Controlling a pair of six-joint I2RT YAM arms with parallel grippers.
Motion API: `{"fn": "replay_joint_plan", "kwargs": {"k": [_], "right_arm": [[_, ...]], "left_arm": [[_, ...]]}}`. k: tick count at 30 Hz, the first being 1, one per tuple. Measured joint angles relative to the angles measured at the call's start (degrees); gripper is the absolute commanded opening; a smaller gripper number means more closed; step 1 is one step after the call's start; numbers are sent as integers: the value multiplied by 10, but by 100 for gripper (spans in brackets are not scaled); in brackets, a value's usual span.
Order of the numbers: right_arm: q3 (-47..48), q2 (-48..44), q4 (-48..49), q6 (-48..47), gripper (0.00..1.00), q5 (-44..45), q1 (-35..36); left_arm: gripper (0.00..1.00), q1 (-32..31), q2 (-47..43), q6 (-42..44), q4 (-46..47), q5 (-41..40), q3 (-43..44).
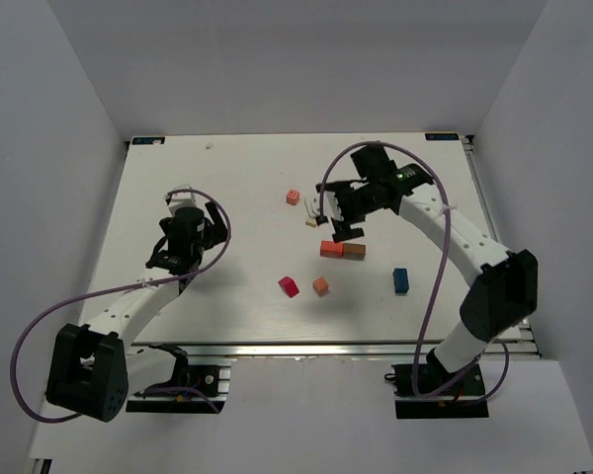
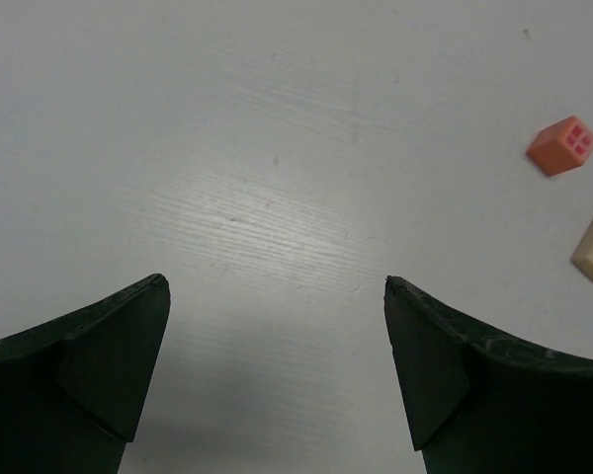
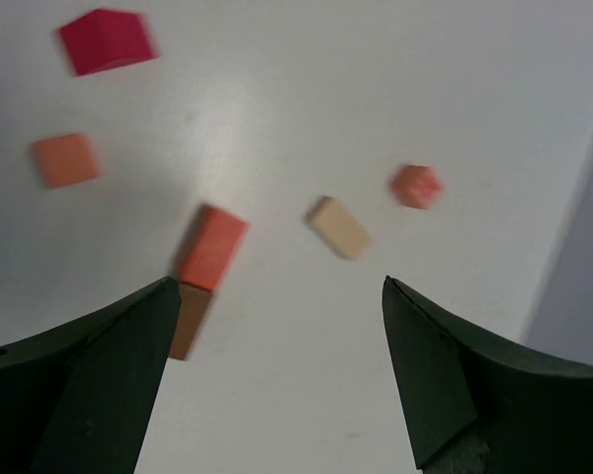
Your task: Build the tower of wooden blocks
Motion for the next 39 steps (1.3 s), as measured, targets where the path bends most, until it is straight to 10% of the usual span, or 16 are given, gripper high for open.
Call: {"fn": "replay_joint_plan", "kwargs": {"k": [9, 39], "right_arm": [[-91, 68, -181, -105, 81, -51, 18], [-242, 81, 116, 43, 66, -28, 75]], "left_arm": [[98, 2, 18, 8, -20, -9, -6], [98, 2, 49, 23, -12, 20, -6]]}}
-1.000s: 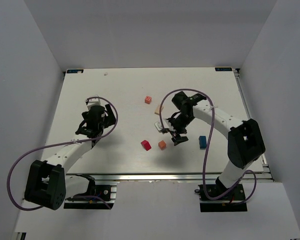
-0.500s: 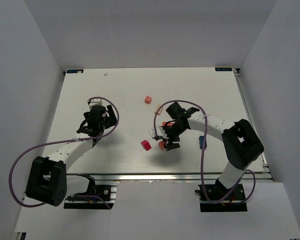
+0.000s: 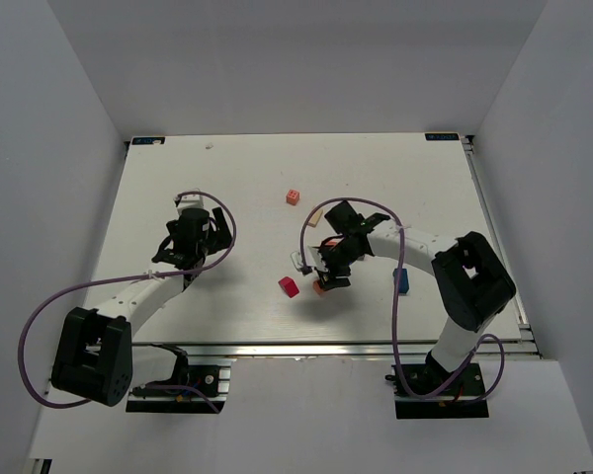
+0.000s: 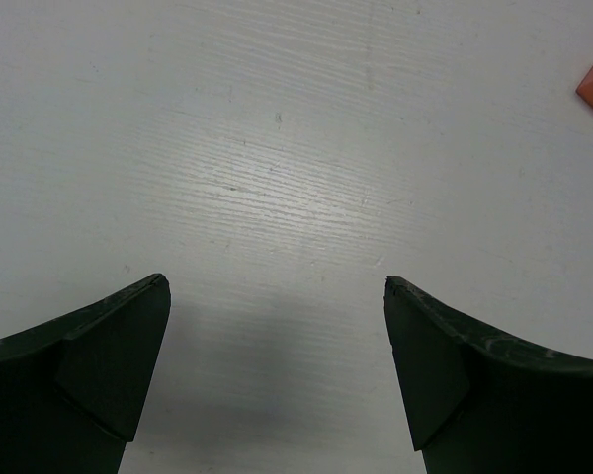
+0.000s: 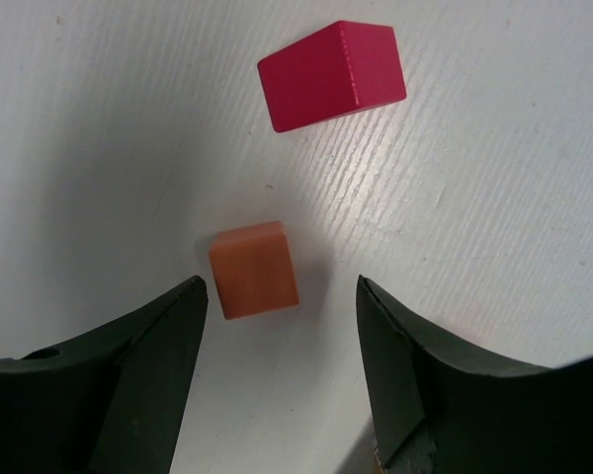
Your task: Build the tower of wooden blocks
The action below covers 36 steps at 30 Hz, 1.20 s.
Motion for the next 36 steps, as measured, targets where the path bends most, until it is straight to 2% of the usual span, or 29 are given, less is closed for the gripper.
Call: {"fn": "replay_joint_plan", "kwargs": {"k": [5, 10, 22, 30, 36], "right_arm": [[0, 10, -1, -4, 63, 6, 2], [0, 13, -2, -4, 48, 5, 5], [0, 13, -4, 1, 25, 4, 7], [43, 23, 26, 116, 16, 37, 0], [84, 23, 61, 190, 16, 70, -26]], "left_arm": [[98, 0, 0, 2, 6, 2, 0], [98, 0, 0, 2, 8, 2, 0], [98, 0, 4, 4, 10, 8, 0], [98, 0, 10, 4, 9, 10, 0], [98, 0, 10, 4, 9, 10, 0]]}}
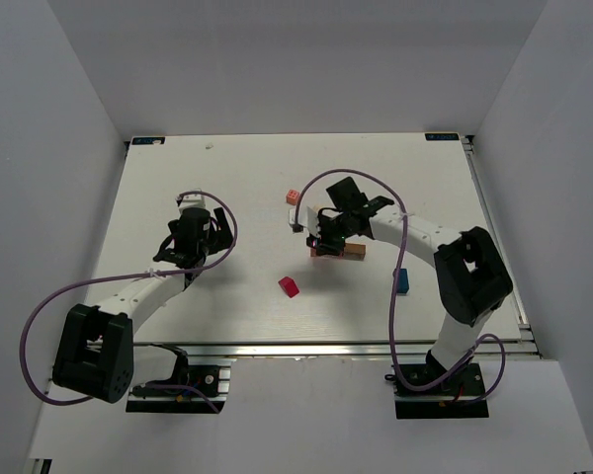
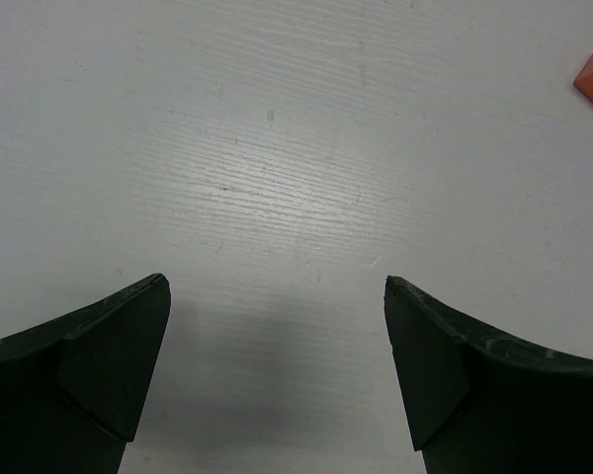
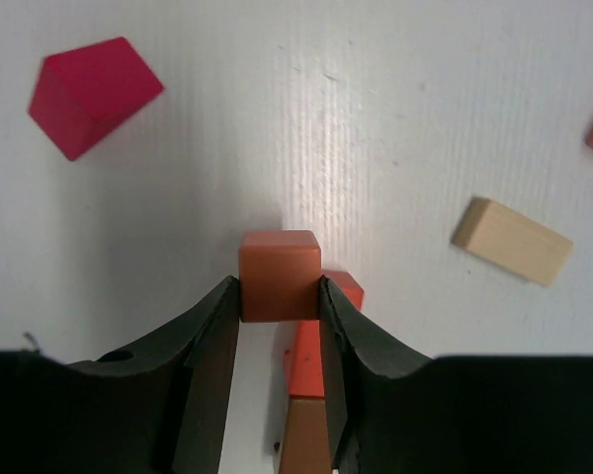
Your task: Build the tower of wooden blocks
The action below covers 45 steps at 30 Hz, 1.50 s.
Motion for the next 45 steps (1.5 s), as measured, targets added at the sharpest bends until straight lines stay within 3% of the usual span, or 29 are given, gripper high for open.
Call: {"fn": "replay_joint_plan", "kwargs": {"k": [14, 45], "right_arm": [[2, -1, -5, 10, 20, 21, -87], [-2, -23, -20, -1, 24, 20, -92]], "left_arm": [[98, 0, 0, 5, -2, 0, 2], [98, 0, 19, 13, -1, 0, 13]]}}
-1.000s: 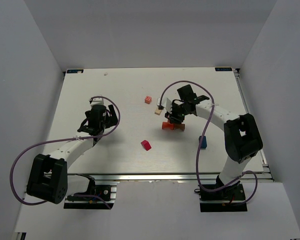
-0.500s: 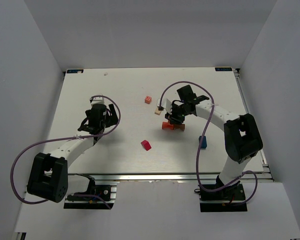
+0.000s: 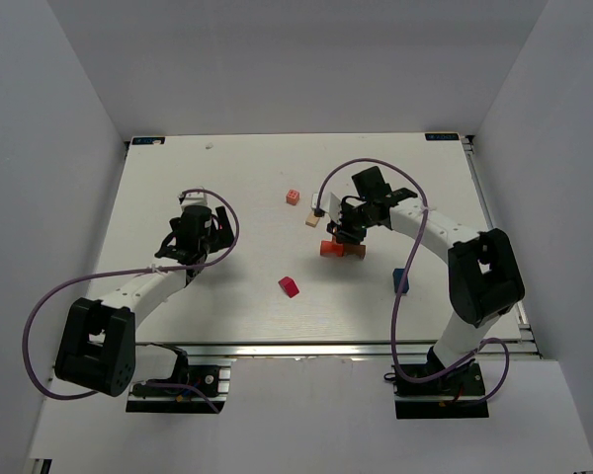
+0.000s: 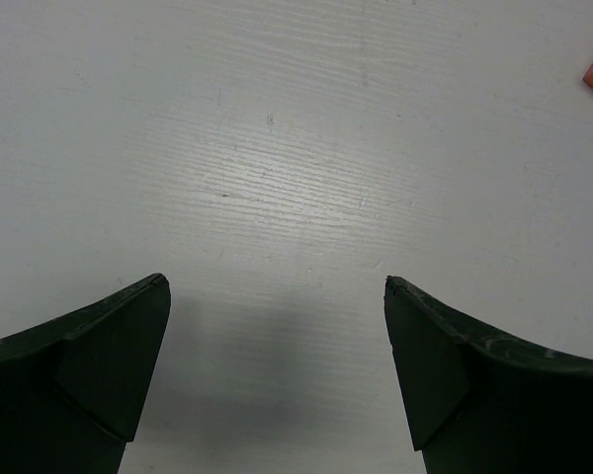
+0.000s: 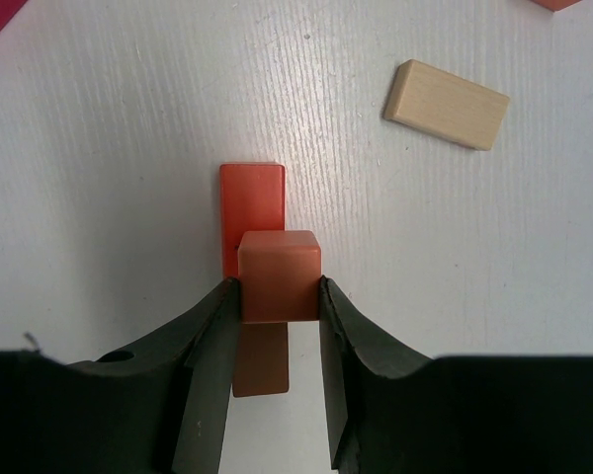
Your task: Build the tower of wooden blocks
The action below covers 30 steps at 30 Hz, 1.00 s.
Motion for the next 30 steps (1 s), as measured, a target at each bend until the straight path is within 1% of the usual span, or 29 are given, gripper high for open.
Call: {"fn": "replay_joint_plan", "kwargs": {"k": [24, 30], "right_arm": [[-20, 0, 2, 1, 26, 0, 0], [-20, 0, 3, 2, 28, 0, 0]], "left_arm": [[98, 0, 9, 2, 2, 1, 0], [98, 0, 16, 2, 4, 3, 2]]}}
